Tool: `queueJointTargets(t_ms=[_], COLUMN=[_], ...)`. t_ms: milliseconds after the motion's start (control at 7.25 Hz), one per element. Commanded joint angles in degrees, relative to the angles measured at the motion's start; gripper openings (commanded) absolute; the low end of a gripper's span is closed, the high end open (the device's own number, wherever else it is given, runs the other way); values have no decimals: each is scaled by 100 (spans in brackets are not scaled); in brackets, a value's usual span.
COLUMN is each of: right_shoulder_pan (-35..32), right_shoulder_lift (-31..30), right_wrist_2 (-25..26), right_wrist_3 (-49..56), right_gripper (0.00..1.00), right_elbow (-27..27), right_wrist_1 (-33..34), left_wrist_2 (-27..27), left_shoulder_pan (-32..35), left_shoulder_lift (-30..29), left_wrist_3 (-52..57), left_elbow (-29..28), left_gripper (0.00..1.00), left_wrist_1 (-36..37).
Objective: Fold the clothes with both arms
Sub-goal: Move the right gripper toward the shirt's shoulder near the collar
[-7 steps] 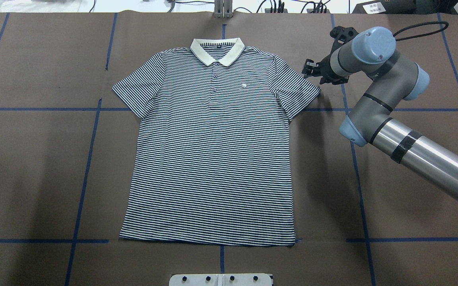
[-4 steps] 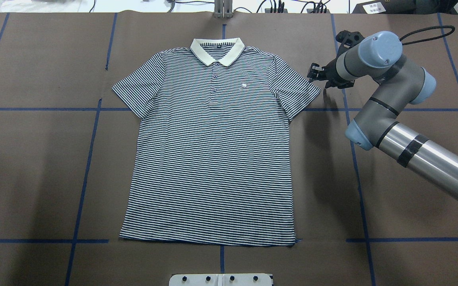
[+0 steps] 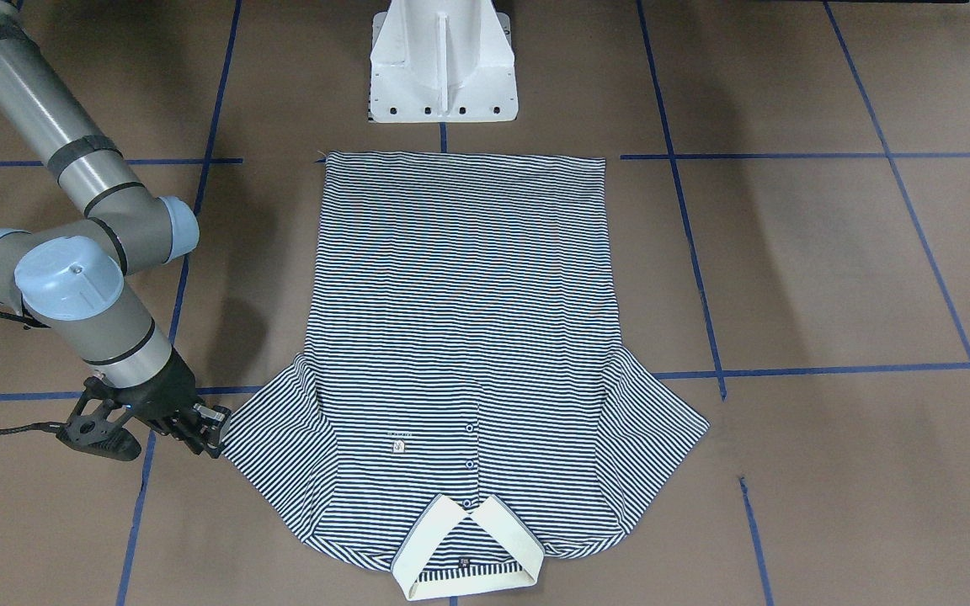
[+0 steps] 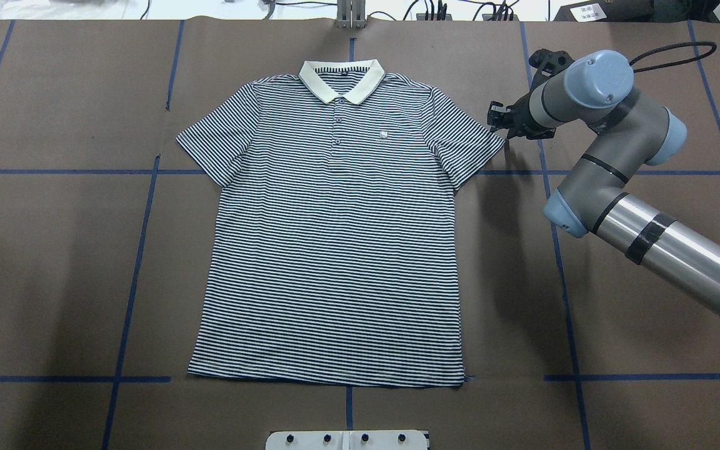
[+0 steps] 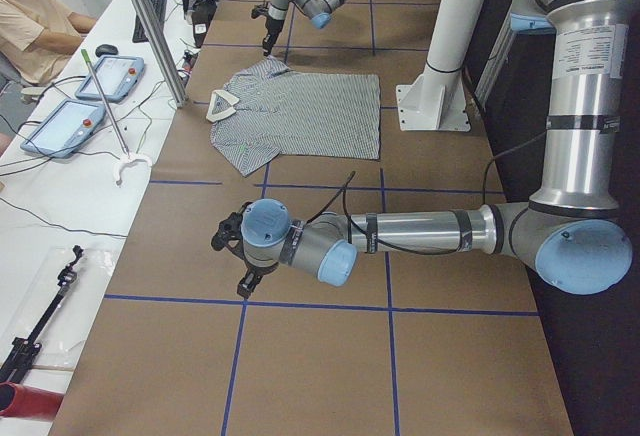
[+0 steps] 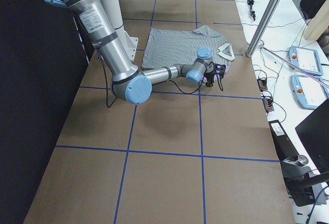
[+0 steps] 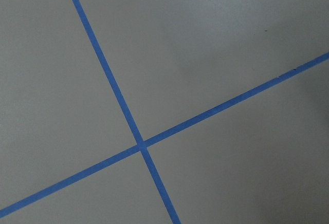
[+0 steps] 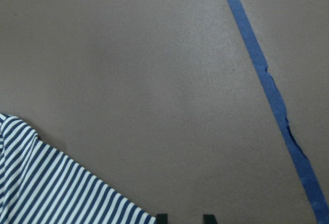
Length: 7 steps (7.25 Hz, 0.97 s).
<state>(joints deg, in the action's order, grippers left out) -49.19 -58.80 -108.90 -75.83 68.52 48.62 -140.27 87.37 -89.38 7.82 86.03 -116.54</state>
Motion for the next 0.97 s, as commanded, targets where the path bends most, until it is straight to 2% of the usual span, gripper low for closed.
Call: queueJointTargets(t_ms=[0,276,414,552,690,828], right_shoulder_pan=[32,128,120,111,120,128], right_shoulder_lift=[-35,-62,-62,-71,-53,-62], right_wrist_2=[0,44,27,1,-17,-17], right_wrist_3=[-2,-2,-2,-2,-2,6], right_gripper=[44,47,42,19,0,0], right_elbow=[82,82,91,143,301,546], right_wrist_1=[-1,-1,-1,7,269,602], left_wrist_2=[0,0,0,0,0,0], left_shoulder_pan=[-1,-1,-1,-1,-1,-1], left_shoulder_lift=[0,-18,-18,-18,-18,-18], left_wrist_3=[0,0,0,-9,0,-9], left_elbow=[-7,-33,-33,-33,-33,-33], left_gripper=[100,100,100,100,100,100], left_wrist_1=[0,8,8,8,8,8])
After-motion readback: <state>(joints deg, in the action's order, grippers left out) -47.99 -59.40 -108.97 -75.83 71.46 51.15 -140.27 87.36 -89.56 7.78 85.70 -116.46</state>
